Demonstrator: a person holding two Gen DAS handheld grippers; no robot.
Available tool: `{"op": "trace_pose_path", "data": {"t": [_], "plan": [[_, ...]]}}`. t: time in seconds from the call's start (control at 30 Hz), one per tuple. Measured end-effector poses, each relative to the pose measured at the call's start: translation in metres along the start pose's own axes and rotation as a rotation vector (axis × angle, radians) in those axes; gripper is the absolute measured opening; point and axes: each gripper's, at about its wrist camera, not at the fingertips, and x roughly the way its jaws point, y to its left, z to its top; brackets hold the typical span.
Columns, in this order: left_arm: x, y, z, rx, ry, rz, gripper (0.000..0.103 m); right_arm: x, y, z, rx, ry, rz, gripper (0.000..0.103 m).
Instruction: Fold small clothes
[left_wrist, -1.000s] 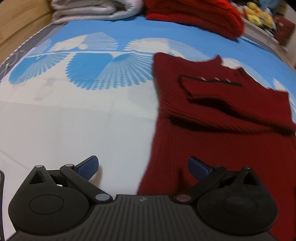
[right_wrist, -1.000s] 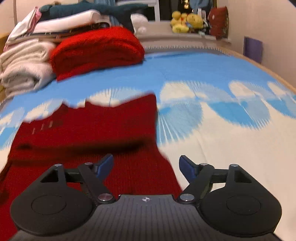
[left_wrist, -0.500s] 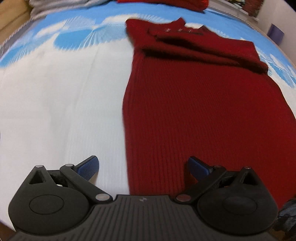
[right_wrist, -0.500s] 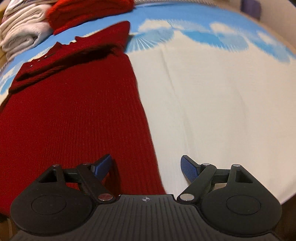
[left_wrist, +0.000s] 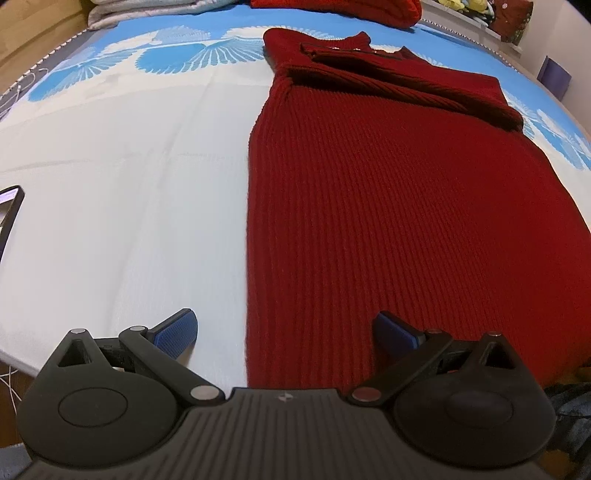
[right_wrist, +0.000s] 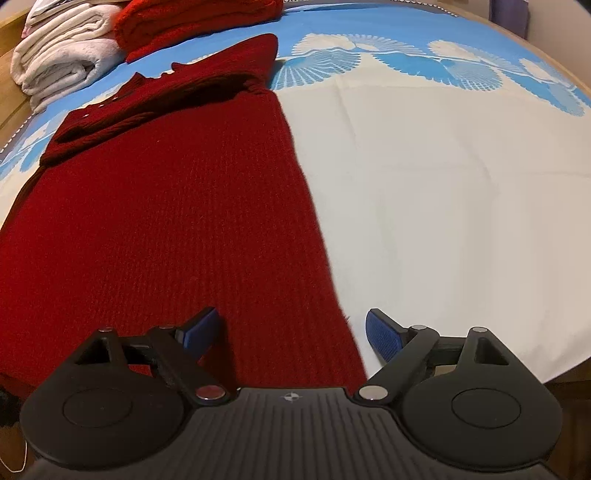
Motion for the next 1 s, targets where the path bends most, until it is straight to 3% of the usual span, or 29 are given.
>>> {"op": "trace_pose_path", "data": {"t": [1.0], "plan": [[-0.001, -0.009, -0.009, 0.018, -0.017, 0.006, 0.103, 0.004, 0.018, -0.003, 0.008, -0.003, -0.039, 0.095]]}}
